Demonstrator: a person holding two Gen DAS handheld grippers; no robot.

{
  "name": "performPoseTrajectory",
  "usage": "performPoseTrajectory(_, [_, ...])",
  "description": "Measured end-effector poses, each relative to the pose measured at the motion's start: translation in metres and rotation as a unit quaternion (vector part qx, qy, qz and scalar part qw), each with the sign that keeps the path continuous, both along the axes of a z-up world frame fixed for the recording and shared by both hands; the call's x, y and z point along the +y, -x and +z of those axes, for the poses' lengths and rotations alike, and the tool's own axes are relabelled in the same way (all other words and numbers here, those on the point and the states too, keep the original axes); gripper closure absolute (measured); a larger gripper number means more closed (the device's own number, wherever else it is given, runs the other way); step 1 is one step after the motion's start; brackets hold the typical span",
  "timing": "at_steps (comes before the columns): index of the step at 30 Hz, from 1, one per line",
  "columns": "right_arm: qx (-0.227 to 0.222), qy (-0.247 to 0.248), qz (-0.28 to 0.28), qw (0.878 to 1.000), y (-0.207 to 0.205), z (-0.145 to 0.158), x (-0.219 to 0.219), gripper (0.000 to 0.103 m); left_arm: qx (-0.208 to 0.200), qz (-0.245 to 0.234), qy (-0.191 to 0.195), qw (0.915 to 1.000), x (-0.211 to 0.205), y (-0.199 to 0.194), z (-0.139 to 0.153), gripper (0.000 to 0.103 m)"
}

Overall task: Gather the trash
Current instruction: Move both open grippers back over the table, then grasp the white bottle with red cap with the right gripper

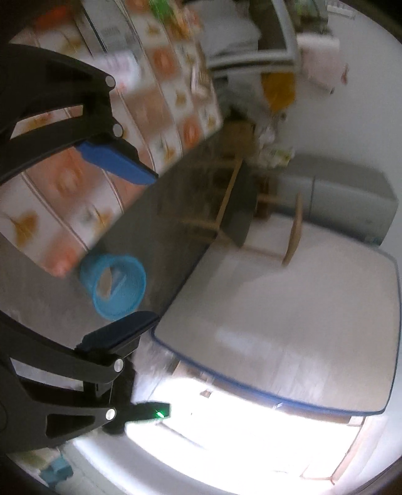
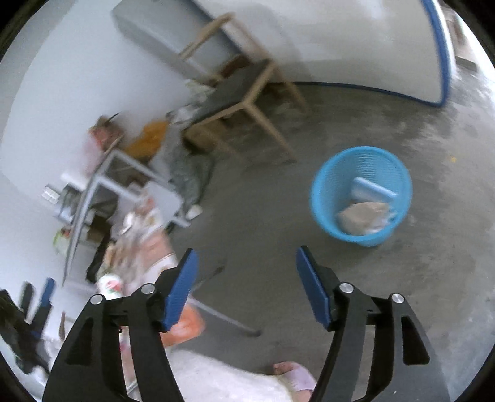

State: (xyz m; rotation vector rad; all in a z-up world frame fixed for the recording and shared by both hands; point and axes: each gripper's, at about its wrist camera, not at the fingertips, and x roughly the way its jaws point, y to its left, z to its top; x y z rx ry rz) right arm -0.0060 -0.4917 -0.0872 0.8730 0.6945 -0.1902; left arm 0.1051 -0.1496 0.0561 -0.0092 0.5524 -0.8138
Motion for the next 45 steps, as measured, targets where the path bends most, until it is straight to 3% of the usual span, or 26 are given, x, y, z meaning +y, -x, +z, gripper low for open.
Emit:
performPoseTrajectory(6, [-0.023,0.007,0.087,0.996,-0.042,0.043,0.082,0.031,-0.002,0.105,-0.006,0.9945,0.094,0.024,-0.02,0.023])
performPoseTrajectory(11, [-0.021,0.008,0.181,0.983,-0.089,0.06,0.161,0.028,0.037,0.18,-0.018,0.9828,0.156,0.035,-0.051,0.023])
performPoseTrajectory(19, [0.03,0.022,0.289,0.957,-0.152,0.058,0.28,0.028,0.06,0.238,-0.043,0.9685,0.205,0.05,-0.086,0.023])
performPoseTrajectory(25, [0.078,0.029,0.311,0.947,-0.187,0.038,0.317,0.028,0.071,0.255,-0.065,0.9621,0.212,0.05,-0.095,0.023])
performPoseTrajectory(34, [0.121,0.081,0.322,0.935,-0.213,0.025,0.341,0.028,0.09,0.262,-0.054,0.9594,0.218,0.047,-0.102,0.023])
performPoseTrajectory(45, [0.129,0.122,0.334,0.926,-0.223,0.02,0.357,0.032,0.109,0.26,-0.053,0.9579,0.22,0.043,-0.108,0.023])
